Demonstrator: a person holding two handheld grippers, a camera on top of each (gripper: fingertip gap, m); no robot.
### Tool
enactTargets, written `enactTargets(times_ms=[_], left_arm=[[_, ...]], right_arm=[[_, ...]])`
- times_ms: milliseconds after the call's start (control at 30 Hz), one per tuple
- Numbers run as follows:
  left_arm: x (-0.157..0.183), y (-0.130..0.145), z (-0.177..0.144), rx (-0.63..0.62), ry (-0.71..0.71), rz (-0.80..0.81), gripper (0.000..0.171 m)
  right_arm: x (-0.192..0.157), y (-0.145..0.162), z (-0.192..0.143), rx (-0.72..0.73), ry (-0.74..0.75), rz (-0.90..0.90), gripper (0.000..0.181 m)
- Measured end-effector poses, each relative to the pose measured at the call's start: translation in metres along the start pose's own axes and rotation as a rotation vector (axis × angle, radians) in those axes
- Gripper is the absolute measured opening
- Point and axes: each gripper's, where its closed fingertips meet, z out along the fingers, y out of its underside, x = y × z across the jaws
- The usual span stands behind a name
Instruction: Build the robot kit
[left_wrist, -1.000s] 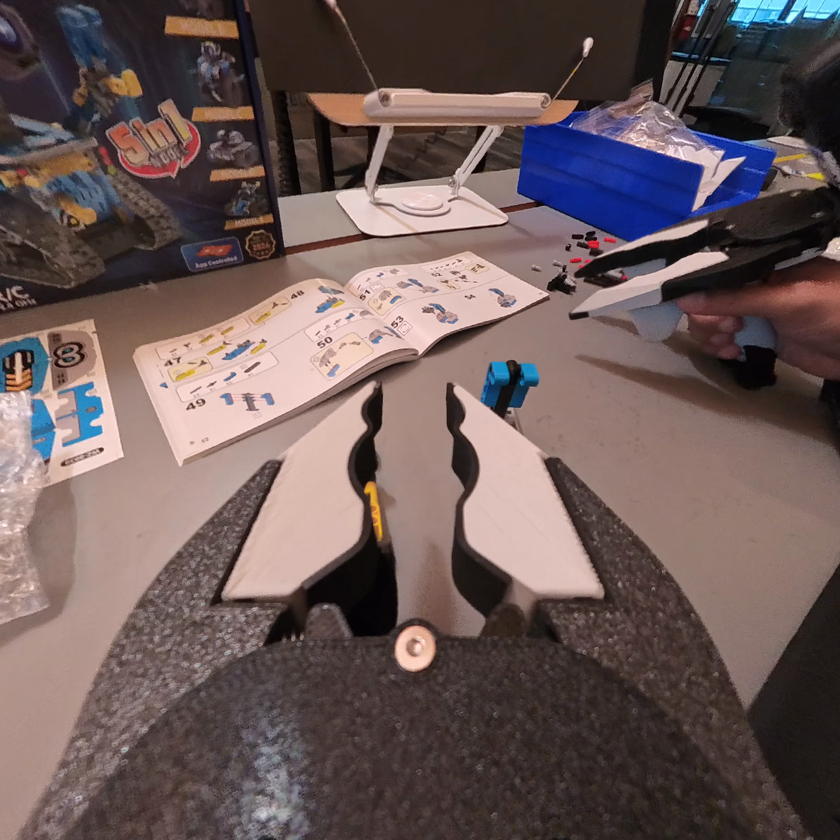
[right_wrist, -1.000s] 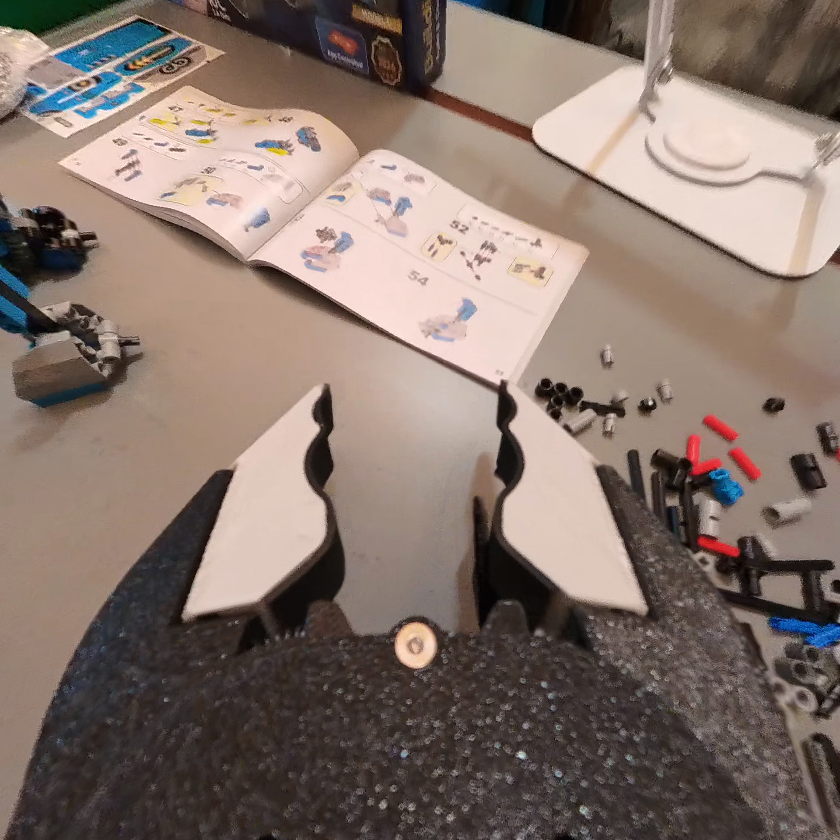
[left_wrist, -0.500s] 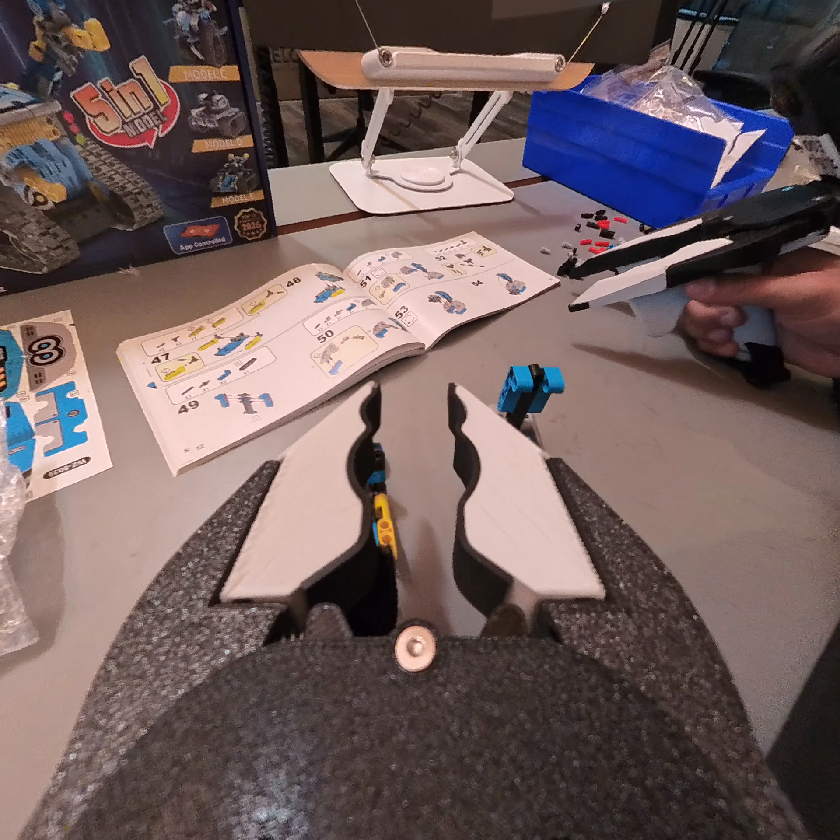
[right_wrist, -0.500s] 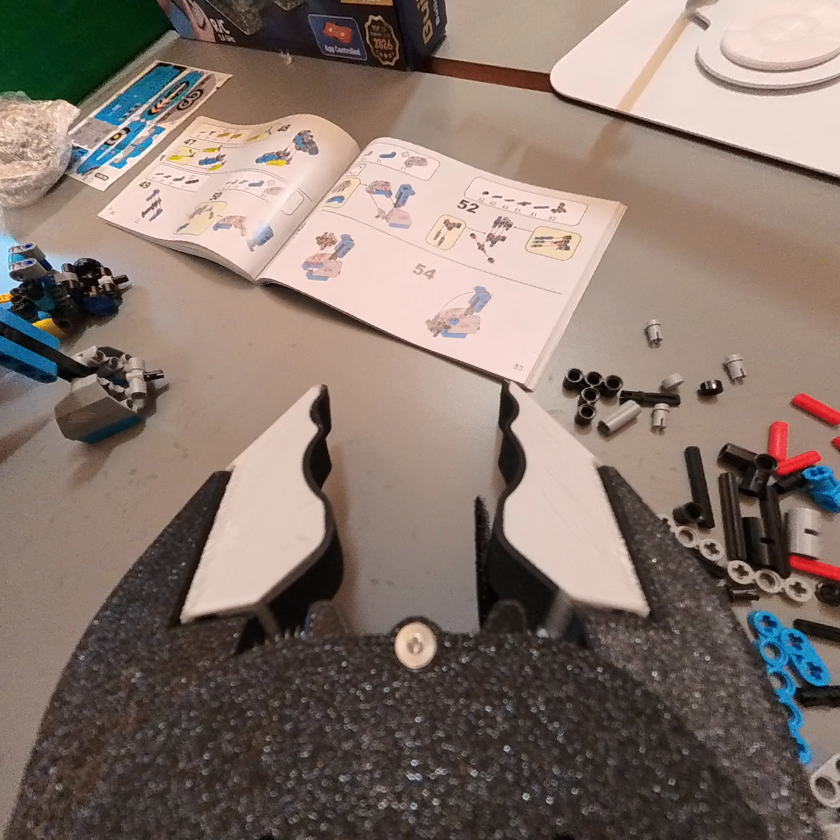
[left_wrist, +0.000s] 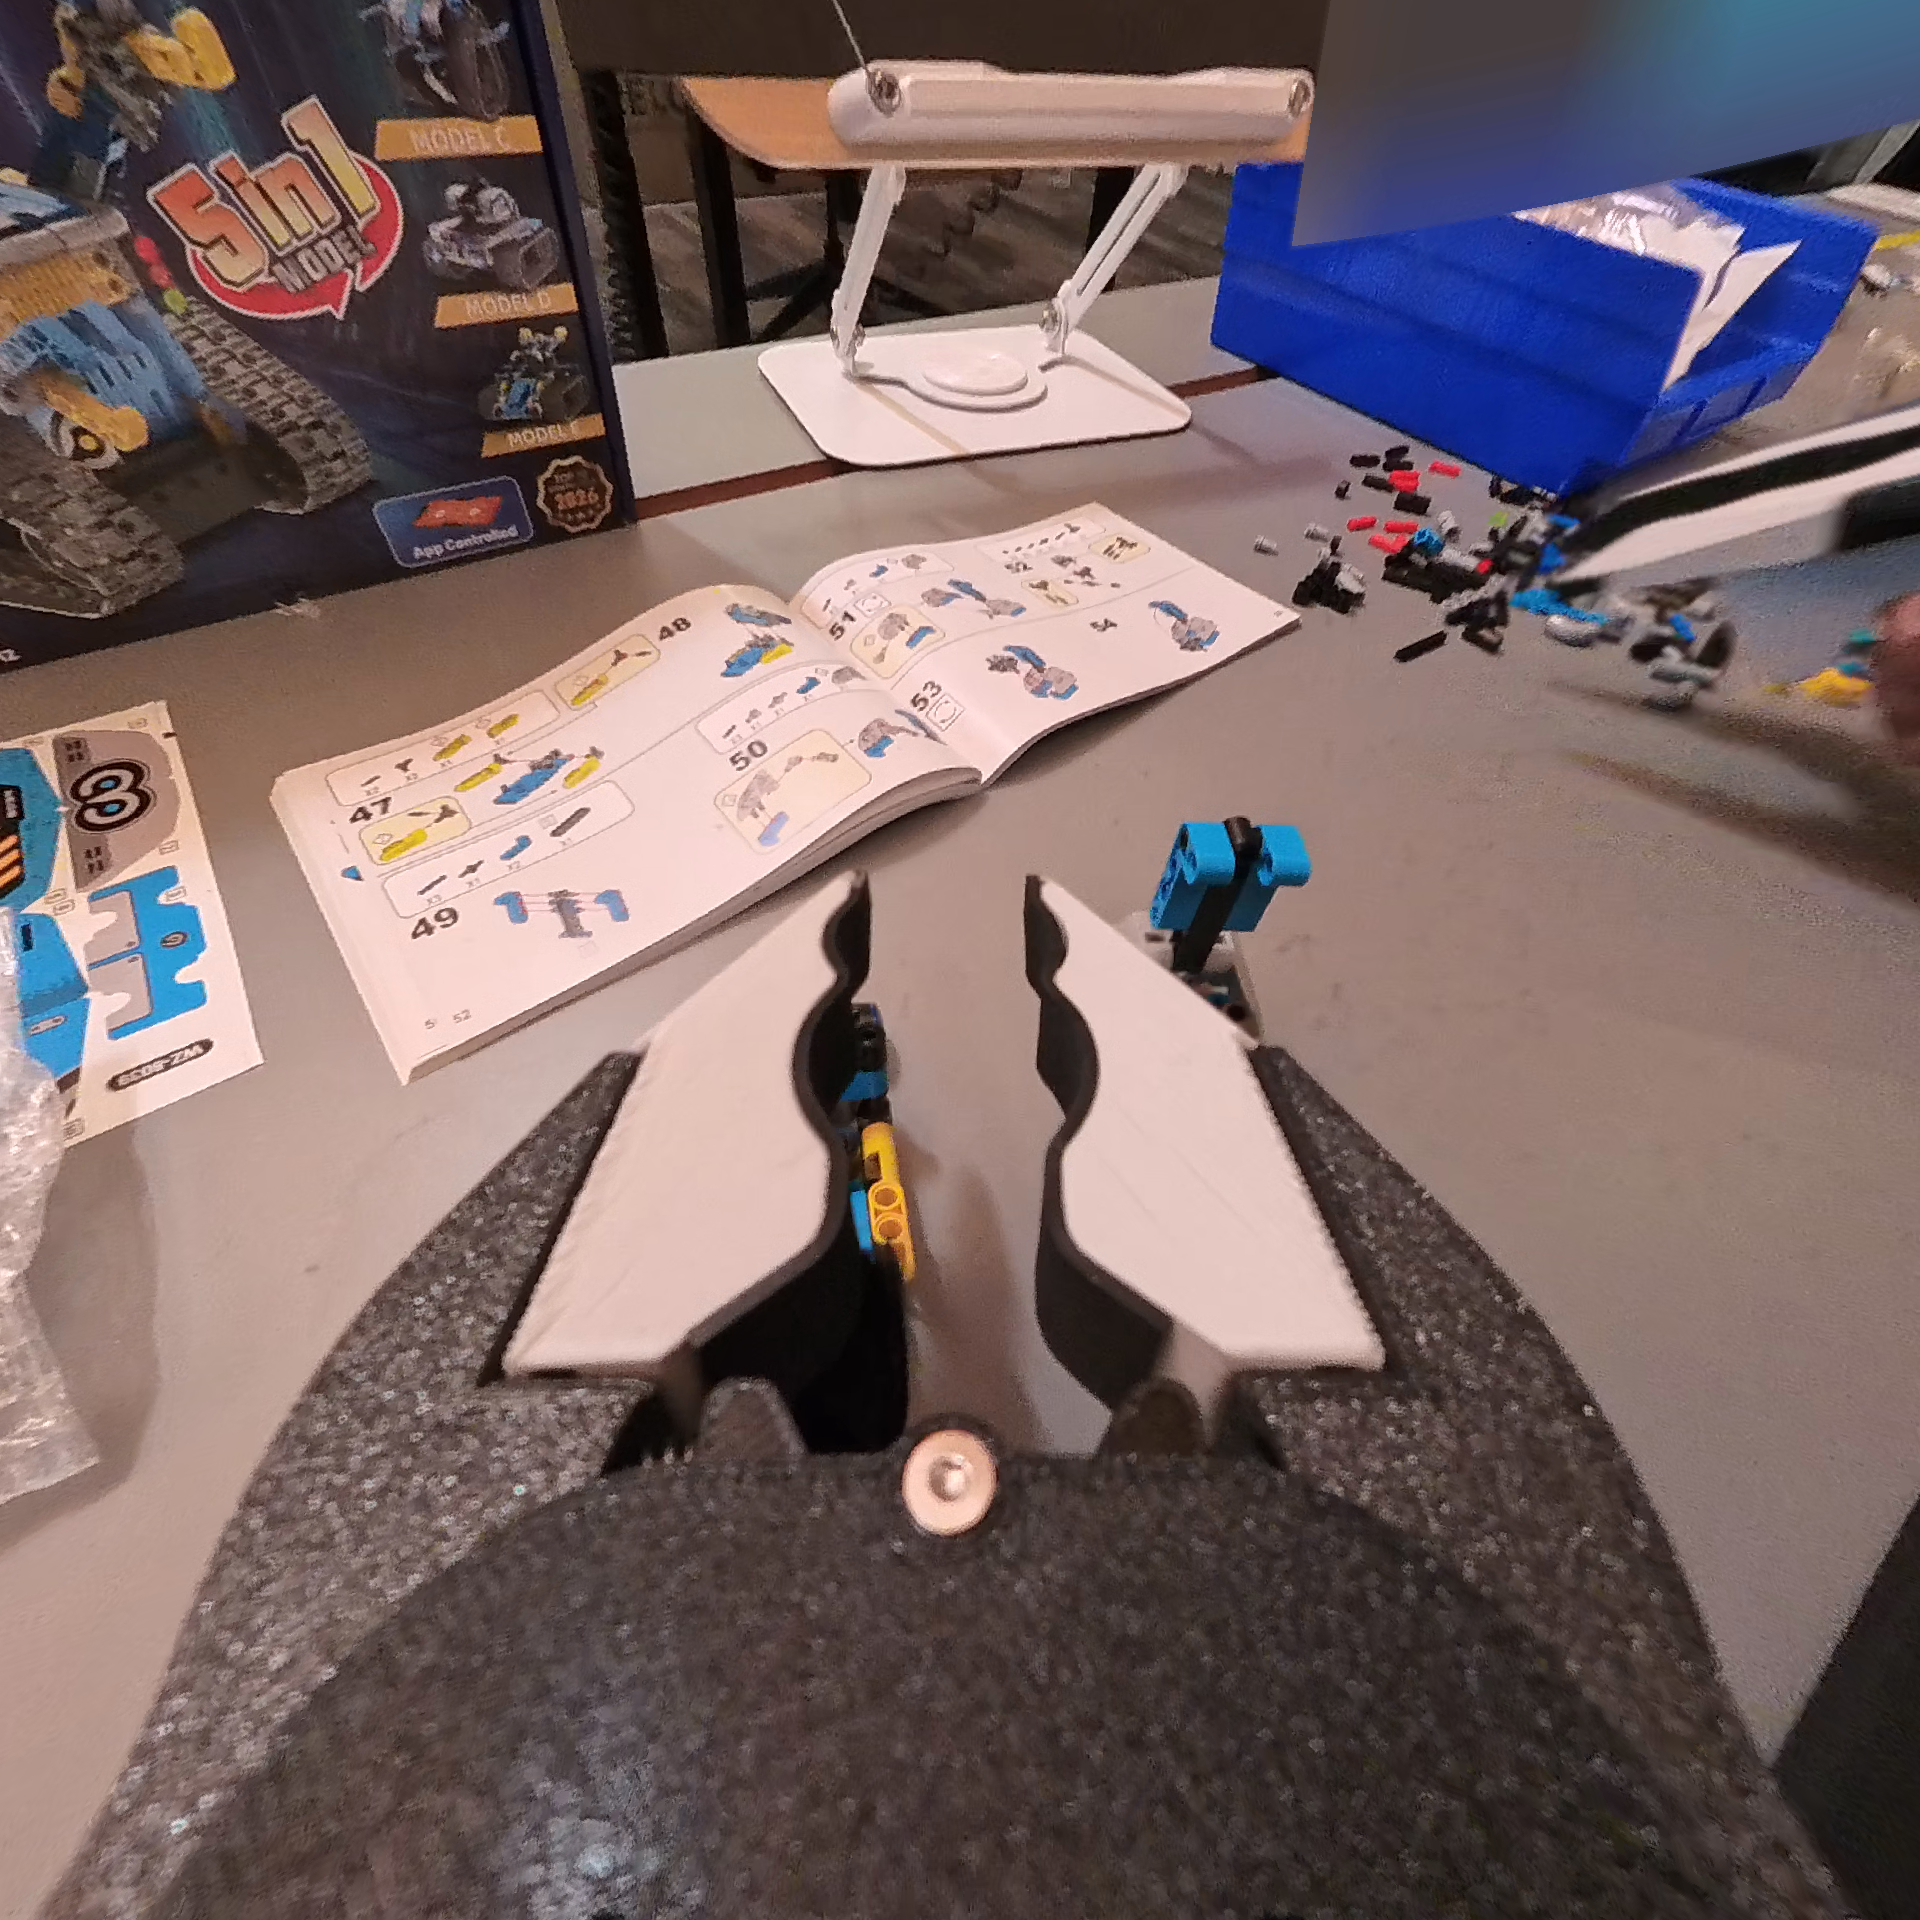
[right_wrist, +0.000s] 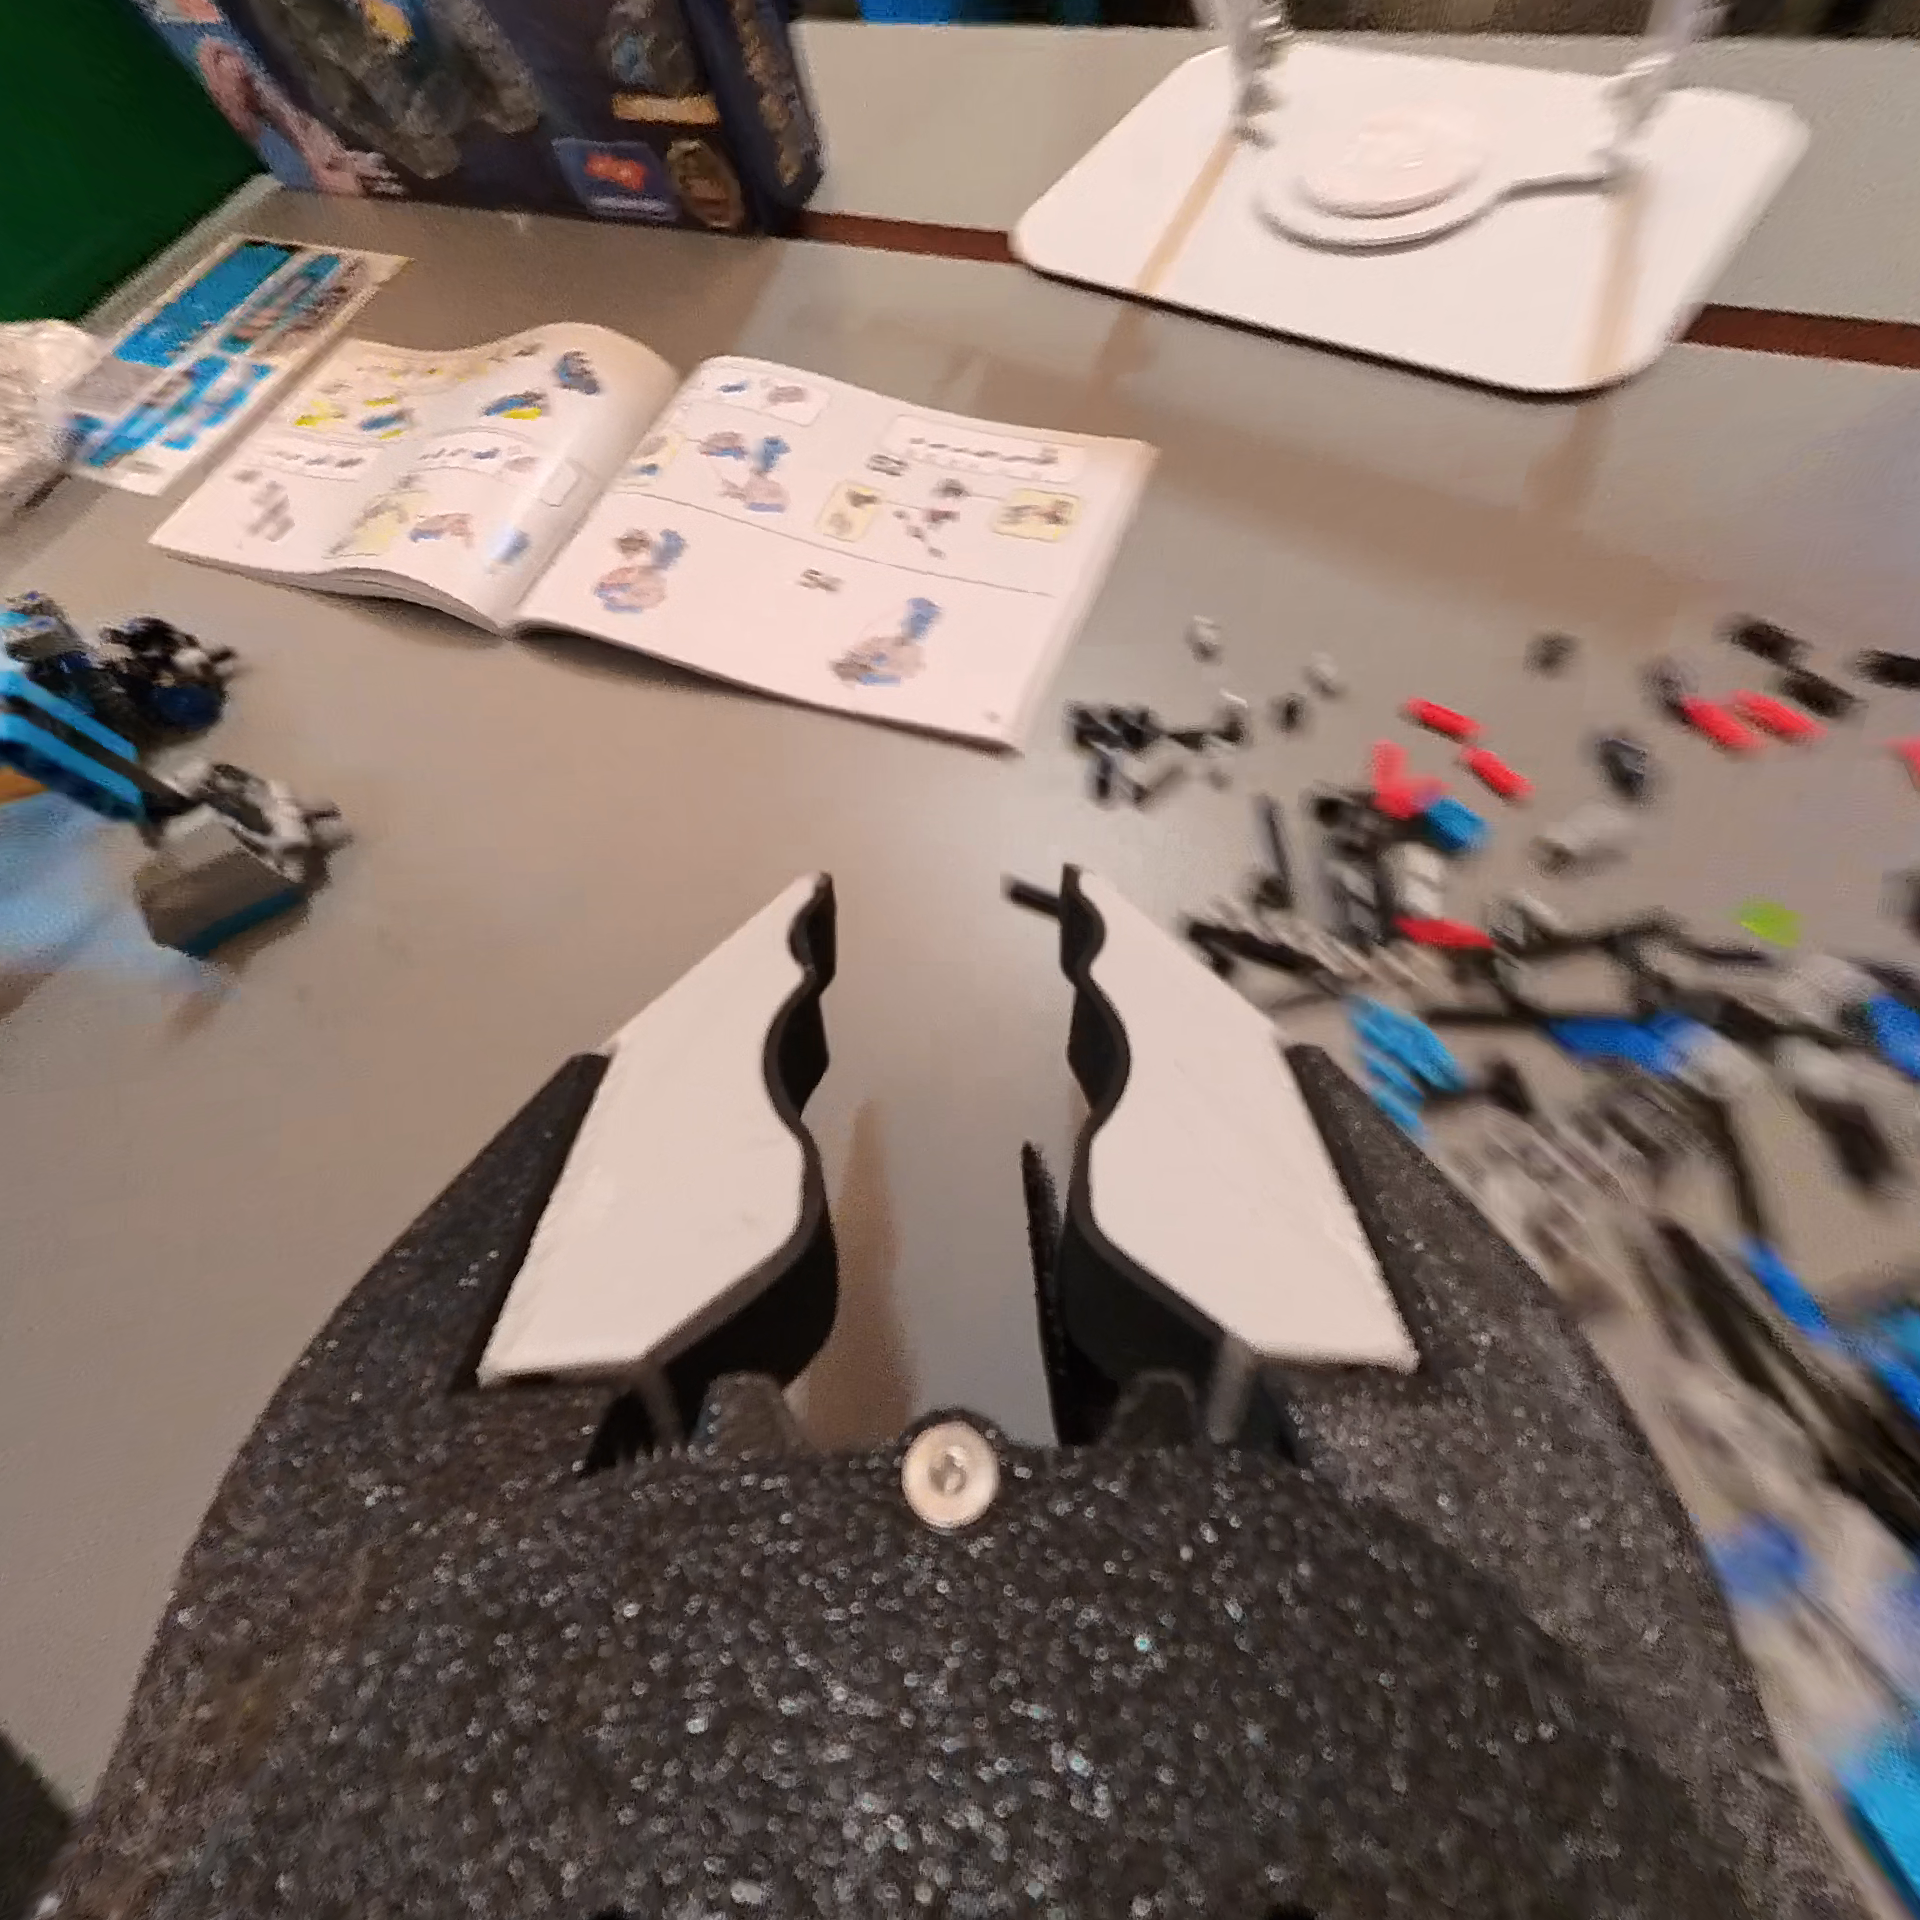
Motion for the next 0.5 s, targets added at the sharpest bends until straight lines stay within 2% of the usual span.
enactTargets(times_ms=[100, 200, 300, 400, 500], left_arm=[[0.002, 0.005, 0.003, -0.027, -0.013, 0.036, 0.029], [0.001, 0.006, 0.004, -0.035, -0.038, 0.077, 0.029], [-0.003, -0.003, -0.002, 0.016, -0.079, 0.095, 0.029], [-0.009, -0.013, -0.01, 0.077, -0.099, 0.066, 0.029], [-0.015, -0.009, -0.012, 0.072, -0.096, 0.012, 0.029]], right_arm=[[0.051, 0.027, -0.069, -0.011, 0.168, 0.017, 0.037], [0.103, 0.077, -0.143, -0.08, 0.329, 0.07, 0.032], [0.122, 0.12, -0.196, -0.121, 0.369, 0.173, 0.03], [0.125, 0.139, -0.222, -0.112, 0.376, 0.24, 0.029], [0.123, 0.148, -0.221, -0.129, 0.369, 0.218, 0.029]])
